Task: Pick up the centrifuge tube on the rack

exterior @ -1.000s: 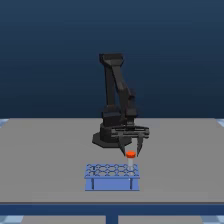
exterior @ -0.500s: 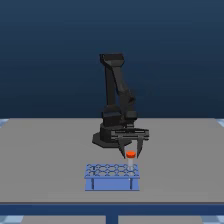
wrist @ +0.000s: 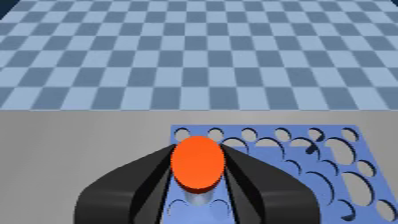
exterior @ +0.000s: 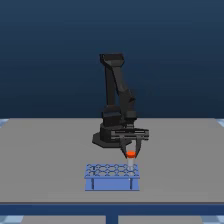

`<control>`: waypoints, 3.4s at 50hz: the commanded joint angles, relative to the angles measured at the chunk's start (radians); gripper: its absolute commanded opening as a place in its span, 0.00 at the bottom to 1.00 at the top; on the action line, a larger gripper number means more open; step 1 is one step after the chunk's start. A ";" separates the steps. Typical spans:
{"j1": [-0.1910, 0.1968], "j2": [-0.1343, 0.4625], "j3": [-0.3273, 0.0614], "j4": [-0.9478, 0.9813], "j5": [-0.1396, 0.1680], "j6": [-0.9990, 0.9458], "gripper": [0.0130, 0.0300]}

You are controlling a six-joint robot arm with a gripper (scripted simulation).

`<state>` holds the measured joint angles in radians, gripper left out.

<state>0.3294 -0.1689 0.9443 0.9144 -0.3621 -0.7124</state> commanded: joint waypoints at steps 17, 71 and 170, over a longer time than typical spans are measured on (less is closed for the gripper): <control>0.000 -0.010 -0.005 0.033 0.009 -0.035 0.00; 0.000 -0.140 -0.094 0.681 0.078 -0.714 0.00; 0.000 -0.220 -0.200 1.236 0.020 -1.297 0.00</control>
<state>0.3294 -0.3887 0.7453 2.1510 -0.3427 -2.0091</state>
